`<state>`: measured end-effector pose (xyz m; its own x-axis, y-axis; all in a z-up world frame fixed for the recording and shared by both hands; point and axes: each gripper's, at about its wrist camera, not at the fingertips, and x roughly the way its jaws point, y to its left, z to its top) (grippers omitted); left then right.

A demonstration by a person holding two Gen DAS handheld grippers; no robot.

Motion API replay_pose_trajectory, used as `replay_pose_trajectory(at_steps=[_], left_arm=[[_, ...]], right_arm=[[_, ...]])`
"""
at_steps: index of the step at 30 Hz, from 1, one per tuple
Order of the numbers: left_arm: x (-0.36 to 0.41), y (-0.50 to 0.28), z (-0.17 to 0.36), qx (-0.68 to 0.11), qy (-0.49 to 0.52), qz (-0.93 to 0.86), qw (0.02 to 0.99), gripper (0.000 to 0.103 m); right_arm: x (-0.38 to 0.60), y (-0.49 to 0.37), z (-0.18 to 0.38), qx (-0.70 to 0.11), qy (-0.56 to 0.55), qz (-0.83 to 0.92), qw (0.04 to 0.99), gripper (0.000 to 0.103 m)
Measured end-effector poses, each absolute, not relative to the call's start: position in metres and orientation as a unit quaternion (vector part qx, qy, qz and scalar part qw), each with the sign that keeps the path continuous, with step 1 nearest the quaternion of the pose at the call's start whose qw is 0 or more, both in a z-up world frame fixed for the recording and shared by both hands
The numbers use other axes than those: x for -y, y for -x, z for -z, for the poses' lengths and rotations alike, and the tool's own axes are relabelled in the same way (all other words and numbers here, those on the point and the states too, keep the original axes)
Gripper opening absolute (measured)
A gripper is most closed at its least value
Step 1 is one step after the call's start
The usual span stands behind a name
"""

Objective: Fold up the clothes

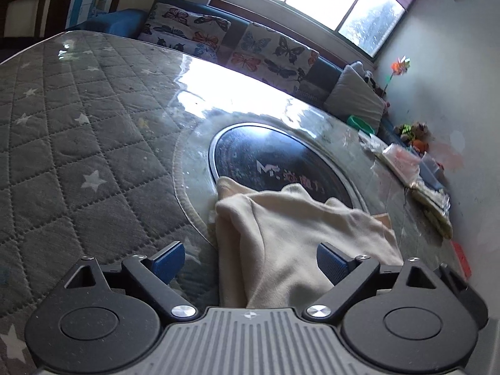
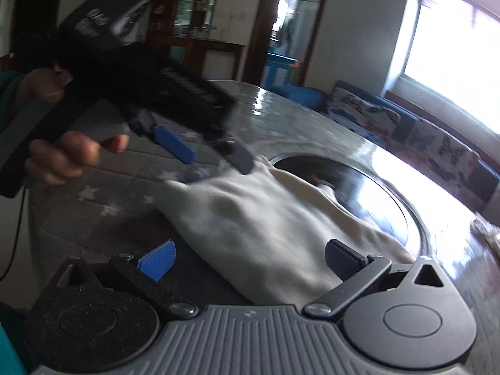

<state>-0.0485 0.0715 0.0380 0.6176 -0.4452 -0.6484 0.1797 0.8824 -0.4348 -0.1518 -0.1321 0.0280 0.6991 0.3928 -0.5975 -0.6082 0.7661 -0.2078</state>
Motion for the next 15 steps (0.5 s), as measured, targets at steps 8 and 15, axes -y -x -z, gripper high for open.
replay_pose_trajectory(at_steps=[8, 15], left_arm=[[-0.081, 0.044, -0.038, -0.4, 0.185, 0.183, 0.879, 0.097], [-0.088, 0.041, -0.037, -0.399, 0.205, 0.196, 0.872, 0.095]], right_arm=[[0.077, 0.142, -0.016, -0.267, 0.276, -0.276, 0.881, 0.103], [0.065, 0.136, -0.016, -0.28, 0.267, -0.279, 0.879, 0.085]])
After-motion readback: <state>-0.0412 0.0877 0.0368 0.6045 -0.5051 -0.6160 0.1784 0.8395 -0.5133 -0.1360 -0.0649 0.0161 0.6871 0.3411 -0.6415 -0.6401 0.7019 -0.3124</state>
